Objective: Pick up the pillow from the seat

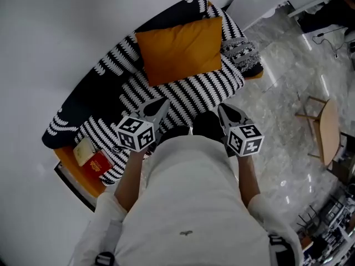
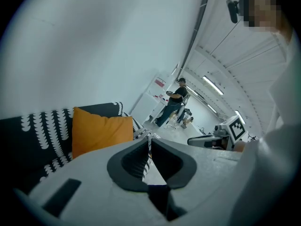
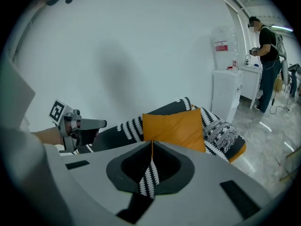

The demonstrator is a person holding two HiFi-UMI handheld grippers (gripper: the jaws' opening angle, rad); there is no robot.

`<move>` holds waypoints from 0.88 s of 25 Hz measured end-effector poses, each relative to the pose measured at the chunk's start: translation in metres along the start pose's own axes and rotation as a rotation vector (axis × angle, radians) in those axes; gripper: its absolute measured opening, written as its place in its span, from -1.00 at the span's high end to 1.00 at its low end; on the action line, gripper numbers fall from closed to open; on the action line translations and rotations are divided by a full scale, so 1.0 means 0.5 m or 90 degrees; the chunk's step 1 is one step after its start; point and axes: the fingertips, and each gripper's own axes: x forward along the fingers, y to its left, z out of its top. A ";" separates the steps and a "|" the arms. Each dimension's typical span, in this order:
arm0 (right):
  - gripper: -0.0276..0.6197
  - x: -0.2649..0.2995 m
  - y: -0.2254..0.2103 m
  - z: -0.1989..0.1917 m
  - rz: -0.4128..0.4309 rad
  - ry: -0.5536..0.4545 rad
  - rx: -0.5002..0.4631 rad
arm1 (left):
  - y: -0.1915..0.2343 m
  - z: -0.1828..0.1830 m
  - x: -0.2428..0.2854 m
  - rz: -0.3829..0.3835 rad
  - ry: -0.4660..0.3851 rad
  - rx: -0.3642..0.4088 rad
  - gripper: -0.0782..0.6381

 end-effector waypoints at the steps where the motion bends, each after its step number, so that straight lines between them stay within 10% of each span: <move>1: 0.90 0.006 -0.002 0.001 0.000 0.004 0.001 | 0.010 0.000 -0.003 0.004 0.000 -0.005 0.74; 14: 0.90 0.103 -0.078 0.023 0.027 0.092 -0.018 | 0.111 -0.016 0.034 0.104 0.008 -0.085 0.72; 22: 0.88 0.184 -0.190 0.085 0.049 0.108 -0.004 | 0.160 -0.032 0.146 0.147 0.070 -0.098 0.35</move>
